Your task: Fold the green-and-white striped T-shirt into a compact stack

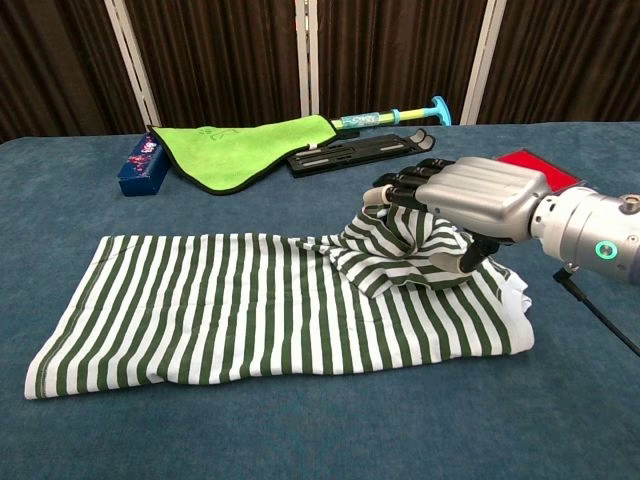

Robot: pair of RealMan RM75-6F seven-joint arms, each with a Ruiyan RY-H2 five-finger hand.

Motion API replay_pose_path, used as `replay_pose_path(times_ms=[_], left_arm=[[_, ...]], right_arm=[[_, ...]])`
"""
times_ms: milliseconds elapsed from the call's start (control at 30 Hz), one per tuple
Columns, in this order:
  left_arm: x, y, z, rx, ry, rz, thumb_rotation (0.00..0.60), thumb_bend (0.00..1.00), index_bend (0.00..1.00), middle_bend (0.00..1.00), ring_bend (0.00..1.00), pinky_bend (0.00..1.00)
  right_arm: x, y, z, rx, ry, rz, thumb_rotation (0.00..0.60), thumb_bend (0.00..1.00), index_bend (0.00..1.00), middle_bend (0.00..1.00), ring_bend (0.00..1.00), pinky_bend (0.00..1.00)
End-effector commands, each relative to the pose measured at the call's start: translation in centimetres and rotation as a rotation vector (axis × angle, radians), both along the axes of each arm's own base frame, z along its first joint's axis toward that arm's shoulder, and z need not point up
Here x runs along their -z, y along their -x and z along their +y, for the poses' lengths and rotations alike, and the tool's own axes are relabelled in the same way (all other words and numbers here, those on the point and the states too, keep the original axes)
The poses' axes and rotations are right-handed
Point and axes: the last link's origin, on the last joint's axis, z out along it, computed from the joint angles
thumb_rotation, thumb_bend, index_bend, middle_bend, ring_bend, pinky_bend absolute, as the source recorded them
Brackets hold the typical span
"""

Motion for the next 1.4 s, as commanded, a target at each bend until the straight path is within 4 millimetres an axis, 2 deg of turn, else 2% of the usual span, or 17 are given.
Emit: replay_pose_path(times_ms=[33,67,233,300,433,500,633,933,1133,1400], left_arm=[[0.0,0.0,0.0,0.001,0.000,-0.002,0.600,0.20,0.00,0.00,0.00,0.00],[-0.1,0.0,-0.1,0.001,-0.001,-0.003,0.600,0.20,0.00,0.00,0.00,0.00],[-0.2,0.0,-0.1,0.000,-0.004,-0.007,0.600,0.20,0.00,0.00,0.00,0.00],[-0.3,0.0,0.0,-0.001,-0.005,-0.008,0.600,0.20,0.00,0.00,0.00,0.00],[-0.2,0.1,0.1,-0.004,-0.003,-0.008,0.600,0.20,0.00,0.00,0.00,0.00],[-0.2,0.1,0.1,-0.006,-0.001,-0.005,0.600,0.21,0.00,0.00,0.00,0.00],[-0.1,0.3,0.2,-0.012,-0.001,-0.002,0.600,0.21,0.00,0.00,0.00,0.00],[-0.1,0.7,0.6,-0.035,-0.005,0.003,0.600,0.21,0.00,0.00,0.00,0.00],[-0.3,1.2,1.0,-0.057,-0.009,0.001,0.600,0.21,0.00,0.00,0.00,0.00],[0.1,1.3,1.1,-0.057,0.004,0.006,0.600,0.21,0.00,0.00,0.00,0.00]], right_arm=[[-1.1,-0.3,0.3,-0.009,0.002,-0.025,0.600,0.36,0.00,0.00,0.00,0.00],[-1.4,-0.6,0.3,-0.014,0.001,-0.035,0.600,0.39,0.00,0.00,0.00,0.00],[-3.0,-2.8,-0.7,-0.009,-0.033,-0.109,0.600,0.72,0.00,0.00,0.00,0.00],[-3.3,-3.8,-1.2,-0.008,-0.057,-0.121,0.600,0.81,0.02,0.00,0.00,0.00],[-3.1,-6.0,-2.3,-0.013,-0.115,-0.115,0.600,0.95,0.08,0.00,0.00,0.00],[-2.5,-6.8,-3.0,0.010,-0.160,-0.106,0.600,0.99,0.10,0.00,0.00,0.00],[-0.5,-8.9,-4.8,0.056,-0.242,-0.082,0.600,1.00,0.15,0.01,0.00,0.00],[3.6,-12.1,-8.6,0.086,-0.220,-0.009,0.600,1.00,0.28,0.12,0.00,0.00],[4.7,-11.8,-11.1,0.144,-0.177,0.085,0.600,1.00,0.37,0.18,0.02,0.00],[4.0,-9.9,-12.1,0.185,-0.145,0.137,0.600,1.00,0.45,0.26,0.10,0.00]])
